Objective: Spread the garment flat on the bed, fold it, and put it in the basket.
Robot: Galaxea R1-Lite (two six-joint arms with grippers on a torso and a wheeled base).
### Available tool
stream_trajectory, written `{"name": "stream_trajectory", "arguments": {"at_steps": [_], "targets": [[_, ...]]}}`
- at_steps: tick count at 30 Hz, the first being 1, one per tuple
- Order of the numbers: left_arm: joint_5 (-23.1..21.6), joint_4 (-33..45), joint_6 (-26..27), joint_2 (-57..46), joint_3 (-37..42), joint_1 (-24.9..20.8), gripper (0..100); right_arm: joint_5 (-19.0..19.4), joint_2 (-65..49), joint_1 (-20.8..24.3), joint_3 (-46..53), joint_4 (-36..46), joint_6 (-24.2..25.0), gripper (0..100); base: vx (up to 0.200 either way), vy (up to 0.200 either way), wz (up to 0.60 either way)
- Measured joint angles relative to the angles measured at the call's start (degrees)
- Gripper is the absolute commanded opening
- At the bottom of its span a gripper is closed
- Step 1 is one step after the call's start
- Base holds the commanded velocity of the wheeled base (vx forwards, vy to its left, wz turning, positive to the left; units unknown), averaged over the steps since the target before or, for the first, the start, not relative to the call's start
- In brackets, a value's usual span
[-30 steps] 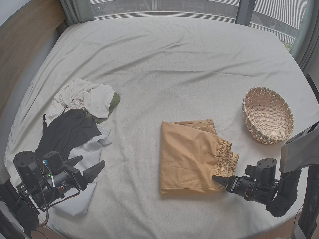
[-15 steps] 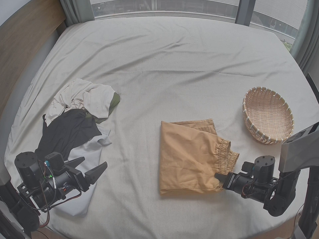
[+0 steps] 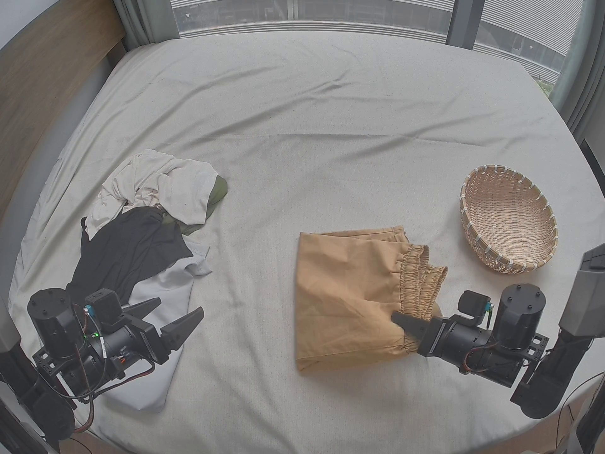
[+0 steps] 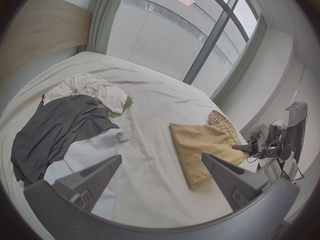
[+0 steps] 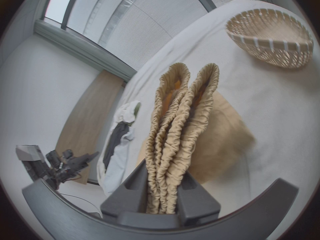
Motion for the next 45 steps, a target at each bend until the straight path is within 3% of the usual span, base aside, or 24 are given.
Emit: {"name": "stream_trajectory", "arguments": {"at_steps": [18, 37, 38, 45], "targets": [[-0.02, -0.11, 0.00, 0.00, 0.00, -0.57, 100, 2.74, -10.33, 1.19, -5.01, 0.17, -2.06, 0, 0.000, 0.000, 0.00], [0.99, 0.24, -0.29, 0.02, 0.00, -2.15, 100, 2.90, 0.74, -5.32, 3.21, -0.24, -4.13, 0, 0.000, 0.000, 0.00], [1.05, 0.29, -0.29, 0.00, 0.00, -2.26, 100, 2.88, 1.33, -5.60, 3.51, -0.27, -4.13, 100, 0.000, 0.000, 0.00], [1.26, 0.34, -0.38, 0.16, 0.00, -2.82, 100, 2.60, 5.46, -7.80, 5.07, -0.20, -4.07, 100, 0.000, 0.000, 0.00]]}}
